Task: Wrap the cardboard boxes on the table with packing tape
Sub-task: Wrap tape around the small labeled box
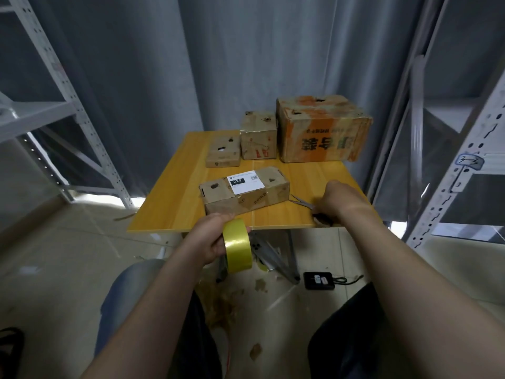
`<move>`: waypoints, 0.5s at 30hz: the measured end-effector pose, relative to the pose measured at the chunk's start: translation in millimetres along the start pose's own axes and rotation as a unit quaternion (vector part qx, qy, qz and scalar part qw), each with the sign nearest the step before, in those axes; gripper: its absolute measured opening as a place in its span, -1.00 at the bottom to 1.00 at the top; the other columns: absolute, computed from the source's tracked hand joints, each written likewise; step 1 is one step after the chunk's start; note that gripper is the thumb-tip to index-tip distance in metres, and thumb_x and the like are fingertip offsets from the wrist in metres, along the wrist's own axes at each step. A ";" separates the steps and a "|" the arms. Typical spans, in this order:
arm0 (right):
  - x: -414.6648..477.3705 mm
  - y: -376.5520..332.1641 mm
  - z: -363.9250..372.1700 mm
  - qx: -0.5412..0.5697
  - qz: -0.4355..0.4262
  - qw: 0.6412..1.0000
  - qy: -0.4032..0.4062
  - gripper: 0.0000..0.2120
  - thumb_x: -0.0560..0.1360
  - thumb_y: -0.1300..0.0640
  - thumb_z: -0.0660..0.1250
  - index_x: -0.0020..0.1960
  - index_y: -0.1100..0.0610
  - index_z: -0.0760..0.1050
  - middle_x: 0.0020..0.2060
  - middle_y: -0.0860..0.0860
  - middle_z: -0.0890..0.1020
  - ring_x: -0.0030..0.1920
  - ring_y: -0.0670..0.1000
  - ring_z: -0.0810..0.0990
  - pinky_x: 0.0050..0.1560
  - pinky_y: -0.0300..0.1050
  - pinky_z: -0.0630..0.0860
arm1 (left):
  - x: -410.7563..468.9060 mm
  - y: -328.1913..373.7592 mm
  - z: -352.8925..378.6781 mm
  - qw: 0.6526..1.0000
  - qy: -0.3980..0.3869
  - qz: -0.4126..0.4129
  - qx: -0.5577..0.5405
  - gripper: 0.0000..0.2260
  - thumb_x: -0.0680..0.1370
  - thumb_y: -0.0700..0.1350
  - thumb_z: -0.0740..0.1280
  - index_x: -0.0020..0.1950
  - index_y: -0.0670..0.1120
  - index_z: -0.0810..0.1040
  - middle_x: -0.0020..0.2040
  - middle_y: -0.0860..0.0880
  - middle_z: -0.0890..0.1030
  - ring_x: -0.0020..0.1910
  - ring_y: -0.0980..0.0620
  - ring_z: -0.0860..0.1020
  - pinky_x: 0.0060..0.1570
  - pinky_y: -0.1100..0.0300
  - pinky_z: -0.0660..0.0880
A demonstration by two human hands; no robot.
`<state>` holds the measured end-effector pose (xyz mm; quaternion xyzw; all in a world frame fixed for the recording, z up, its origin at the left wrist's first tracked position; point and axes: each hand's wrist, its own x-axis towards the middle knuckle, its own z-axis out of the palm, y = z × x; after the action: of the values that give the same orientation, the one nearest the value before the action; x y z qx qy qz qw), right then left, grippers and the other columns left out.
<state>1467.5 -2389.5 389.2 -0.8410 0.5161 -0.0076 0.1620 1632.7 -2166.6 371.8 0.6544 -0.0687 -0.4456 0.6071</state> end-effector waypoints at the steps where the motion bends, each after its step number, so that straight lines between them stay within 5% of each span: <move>1: 1.2 2.9 -0.5 0.003 0.004 1.000 0.004 -0.81 0.49 0.11 0.48 -0.14 0.16 0.50 -0.22 0.11 0.61 -0.22 0.11 0.60 -0.35 -0.08 0.43 | 0.2 0.0 -0.2 1.000 -0.001 0.000 -0.001 -0.79 0.70 -0.13 0.30 0.33 -0.13 0.45 -0.08 -0.27 0.75 -0.23 -0.13 0.76 -0.44 0.05 0.63; 7: 1.2 12.7 -6.1 -0.010 0.014 0.999 -0.045 -0.83 0.38 0.20 0.48 -0.08 0.16 0.53 -0.18 0.11 0.60 -0.22 0.09 0.60 -0.32 -0.10 0.48 | 1.9 0.2 -2.2 1.000 -0.006 -0.001 0.002 -0.85 0.71 -0.14 0.29 0.27 -0.11 0.46 -0.10 -0.26 0.75 -0.26 -0.12 0.75 -0.45 0.06 0.63; 15: 4.8 14.2 1.1 0.012 0.033 0.999 0.010 -0.70 0.40 -0.04 0.56 -0.16 0.15 0.54 -0.23 0.10 0.60 -0.24 0.08 0.58 -0.34 -0.10 0.44 | 5.2 -4.8 -7.6 1.000 -0.002 -0.009 0.018 -0.81 0.69 -0.09 0.33 0.21 -0.18 0.49 -0.11 -0.22 0.76 -0.30 -0.11 0.74 -0.46 0.11 0.62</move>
<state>1457.6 -2399.2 383.4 -0.8215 0.5448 -0.0167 0.1676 1638.7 -2163.2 364.0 0.6652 -0.0720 -0.4509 0.5908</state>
